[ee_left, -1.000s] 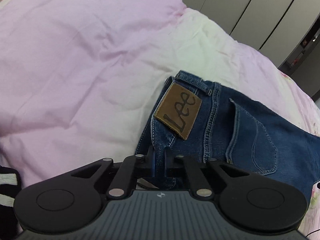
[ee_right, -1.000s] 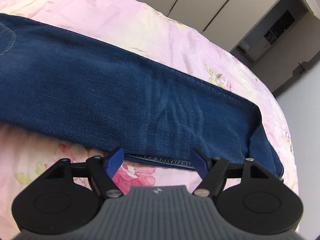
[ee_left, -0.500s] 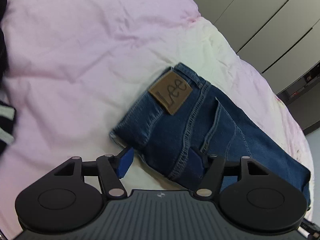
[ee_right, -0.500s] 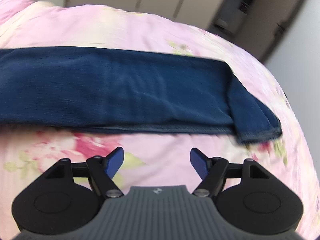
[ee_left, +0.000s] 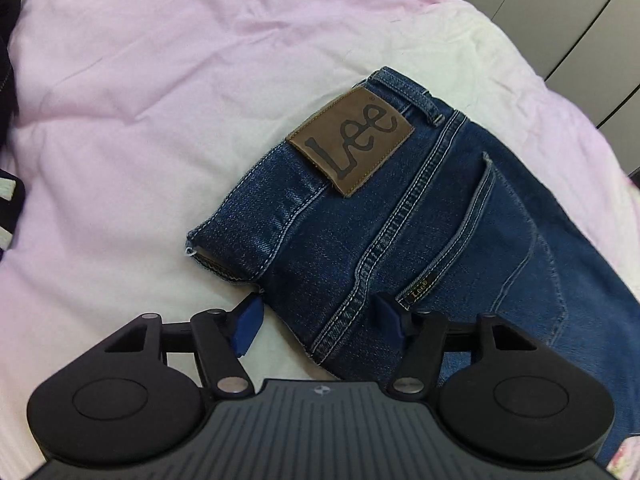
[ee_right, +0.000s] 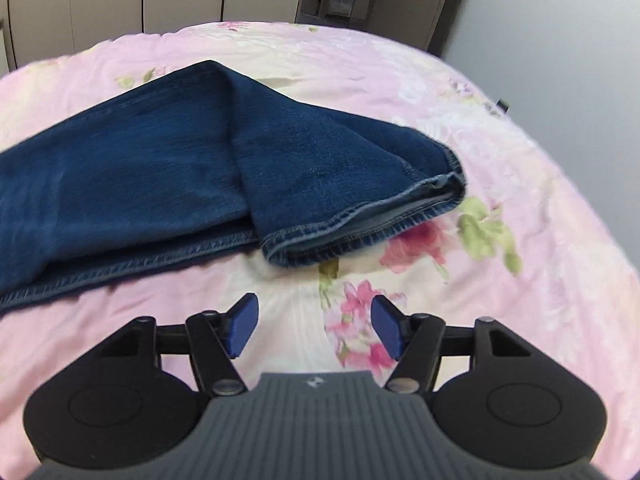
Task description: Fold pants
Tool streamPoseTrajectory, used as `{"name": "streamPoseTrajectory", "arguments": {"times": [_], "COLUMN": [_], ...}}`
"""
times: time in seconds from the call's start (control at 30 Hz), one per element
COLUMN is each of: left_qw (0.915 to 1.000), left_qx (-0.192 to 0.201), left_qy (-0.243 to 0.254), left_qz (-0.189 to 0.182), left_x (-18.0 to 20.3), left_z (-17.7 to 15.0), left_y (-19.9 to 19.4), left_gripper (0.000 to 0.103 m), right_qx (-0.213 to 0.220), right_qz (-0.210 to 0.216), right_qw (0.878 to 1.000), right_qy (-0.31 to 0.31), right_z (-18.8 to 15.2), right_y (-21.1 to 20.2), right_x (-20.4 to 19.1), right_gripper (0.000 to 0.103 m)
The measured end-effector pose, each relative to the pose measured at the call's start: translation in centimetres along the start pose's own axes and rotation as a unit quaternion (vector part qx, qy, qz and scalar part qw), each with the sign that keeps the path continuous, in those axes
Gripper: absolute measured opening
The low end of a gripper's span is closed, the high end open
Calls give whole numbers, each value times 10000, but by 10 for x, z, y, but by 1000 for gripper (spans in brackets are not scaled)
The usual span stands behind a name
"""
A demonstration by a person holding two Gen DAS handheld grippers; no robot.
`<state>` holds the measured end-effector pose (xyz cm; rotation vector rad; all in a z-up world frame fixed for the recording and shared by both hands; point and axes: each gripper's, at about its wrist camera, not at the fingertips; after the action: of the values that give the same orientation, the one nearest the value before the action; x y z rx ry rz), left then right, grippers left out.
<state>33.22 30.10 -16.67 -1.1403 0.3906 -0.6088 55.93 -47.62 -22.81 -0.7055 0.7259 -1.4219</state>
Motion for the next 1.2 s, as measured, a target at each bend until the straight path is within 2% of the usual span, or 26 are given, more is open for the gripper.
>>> {"name": "streamPoseTrajectory", "arguments": {"times": [0.03,0.07,0.1,0.17,0.23,0.3,0.37,0.43,0.5,0.57,0.63,0.67,0.7,0.77,0.8,0.87,0.93,0.97,1.0,1.1,1.2], "left_qw": [10000,9999,9997,9992,9987,9982,9978,9974,9966,9962,9958,9957,9957,9960,9961,9960,9959,9958,9956,9946,9943], "left_qx": [6,13,22,35,32,42,65,94,112,72,71,84,96,112,124,160,161,153,144,181,237], "left_qy": [28,63,106,193,256,301,304,329,420,442,482,497,499,466,460,484,511,531,571,703,732], "left_qz": [79,151,217,337,439,521,592,641,696,742,771,779,774,748,738,733,731,728,727,739,744], "left_x": [3,5,8,12,18,21,24,26,29,31,34,36,36,38,38,38,38,38,38,40,41], "left_z": [0,0,-1,-1,-1,-1,-2,-3,-4,-2,-1,-1,-1,-2,-3,-4,-5,-4,-4,-3,-5], "left_y": [0,1,2,2,3,3,3,2,1,1,1,2,2,3,3,2,1,0,0,-1,0], "left_gripper": [70,70,70,70,70,70,70,70,70,70,70,70,70,70,70,70,69,69,69,69,69], "right_qx": [-67,-196,-352,-485,-302,72,376,518,531,530,475,459,390,220,138,-86,-350,-462,-529,-411,-5], "right_qz": [105,149,163,132,-80,-122,-367,-444,-311,-518,-390,-170,69,501,616,599,252,68,-139,-255,-632], "right_qw": [9999,9997,9992,9987,9992,9998,9986,9977,9981,9969,9970,9978,9984,9964,9938,9851,9770,9733,9705,9790,9740], "right_qy": [66,92,91,-57,-243,-125,-108,-40,63,-262,-475,-447,-413,-642,-918,-1610,-2087,-2246,-2347,-1983,-2175], "right_z": [4,9,13,25,43,69,98,122,132,132,126,118,111,87,73,44,24,19,17,36,72], "right_y": [10,21,31,42,40,28,22,20,18,17,13,9,6,5,6,14,31,38,44,33,9], "right_x": [3,5,7,7,9,19,28,36,41,38,37,37,35,21,9,-17,-36,-40,-41,-30,-21], "right_gripper": [56,47,25,0,0,0,0,0,0,0,2,13,34,47,50,55,51,28,0,0,0]}}
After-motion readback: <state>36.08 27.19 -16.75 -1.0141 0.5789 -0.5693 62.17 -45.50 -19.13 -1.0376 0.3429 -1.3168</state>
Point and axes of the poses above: each gripper's, at about its wrist camera, not at the fingertips, and y roughly the way its jaws point, x to its right, z to its top, and after that the axes turned 11 degrees about z, right-handed
